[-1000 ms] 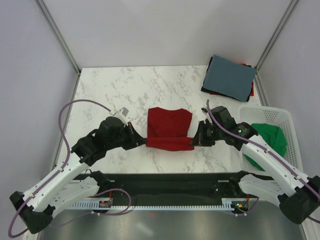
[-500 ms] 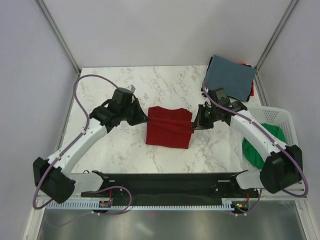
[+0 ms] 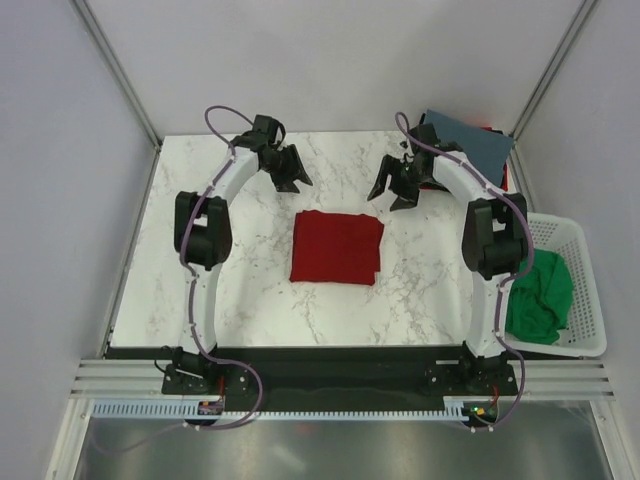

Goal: Fold and stack the t-shirts
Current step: Fold the tshirt

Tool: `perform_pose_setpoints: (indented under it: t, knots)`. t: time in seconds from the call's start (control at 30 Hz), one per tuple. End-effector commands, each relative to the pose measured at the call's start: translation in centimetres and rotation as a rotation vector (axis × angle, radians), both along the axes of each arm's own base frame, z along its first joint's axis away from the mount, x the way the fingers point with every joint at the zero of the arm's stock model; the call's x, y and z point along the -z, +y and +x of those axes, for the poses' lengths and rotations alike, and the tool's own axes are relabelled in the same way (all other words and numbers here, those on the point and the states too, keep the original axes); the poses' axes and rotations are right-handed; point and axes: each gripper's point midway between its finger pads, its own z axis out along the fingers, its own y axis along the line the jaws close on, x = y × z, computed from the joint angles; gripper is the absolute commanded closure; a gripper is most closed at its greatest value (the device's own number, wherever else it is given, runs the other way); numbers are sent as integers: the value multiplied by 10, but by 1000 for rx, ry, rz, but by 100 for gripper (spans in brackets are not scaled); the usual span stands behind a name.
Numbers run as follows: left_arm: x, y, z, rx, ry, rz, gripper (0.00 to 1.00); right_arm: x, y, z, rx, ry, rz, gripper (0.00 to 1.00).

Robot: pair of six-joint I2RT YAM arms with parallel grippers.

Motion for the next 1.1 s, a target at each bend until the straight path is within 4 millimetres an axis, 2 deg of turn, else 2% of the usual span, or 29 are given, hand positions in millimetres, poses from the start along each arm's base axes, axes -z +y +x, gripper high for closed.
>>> perform_pose_setpoints:
  t: [0.0,0.03,0.07,0.1,0.13,0.17,0.2,0.23,0.27,0.3,0.33,0.37,0.4,0.43,0.47,0.5,0.57,0.6,0.67,0.7,0.77,0.83,0.93,1.0,1.07]
  knots:
    - [-45,4,-7,63,-26,18,44,-66,4,19,-21,-143,10,21]
    - [-39,9,-17,54,-7,43,43,-74,4,17,-25,-168,2,20]
    - [-41,13,-18,44,-28,64,42,-73,7,7,-37,-166,-9,20]
    - [-70,21,-24,21,-99,93,42,-97,10,3,-41,-238,7,20]
    - [-54,28,-39,17,-63,124,42,-102,15,-5,-48,-254,25,21]
    - [-60,32,-46,7,-85,133,42,-83,26,-29,-76,-205,36,22]
    - [-65,31,-50,2,-119,136,43,-99,36,-44,-101,-241,82,23]
    - [-69,35,-72,0,-124,135,44,-101,48,-49,-109,-263,125,24]
    - [-70,33,-81,1,-134,126,44,-77,62,-75,-146,-203,132,27]
    - [-73,24,-86,8,-161,97,45,-78,69,-87,-162,-206,150,28]
    - [-70,24,-108,18,-156,81,46,-72,78,-93,-173,-203,167,30]
    - [-68,19,-116,25,-156,59,47,-49,85,-114,-194,-147,157,34]
    - [-69,7,-127,47,-161,11,47,-44,90,-117,-199,-163,170,37]
    - [-53,2,-137,62,-162,-6,48,-21,89,-133,-205,-108,168,39]
    - [-56,-10,-146,79,-182,-40,48,-12,91,-141,-203,-82,180,46]
    - [-51,-17,-155,100,-177,-66,49,-3,91,-146,-201,-68,185,48]
    - [-29,-29,-168,130,-172,-105,50,22,82,-156,-197,-47,155,50]
    - [-22,-41,-180,158,-152,-137,50,32,79,-158,-203,-45,139,51]
    - [-3,-55,-192,194,-141,-169,50,57,65,-168,-194,-8,80,52]
    - [17,-57,-195,198,-100,-151,51,66,60,-173,-207,4,61,52]
    - [39,-58,-203,213,-56,-125,53,84,47,-186,-202,46,27,53]
    - [67,-47,-214,197,1,-73,55,96,35,-199,-197,72,-4,53]
    - [88,-23,-226,168,24,35,57,98,21,-206,-177,67,-34,54]
    - [94,-5,-232,147,34,123,57,98,14,-214,-165,71,-48,54]
    - [76,4,-231,142,-17,152,57,96,8,-218,-153,73,-77,54]
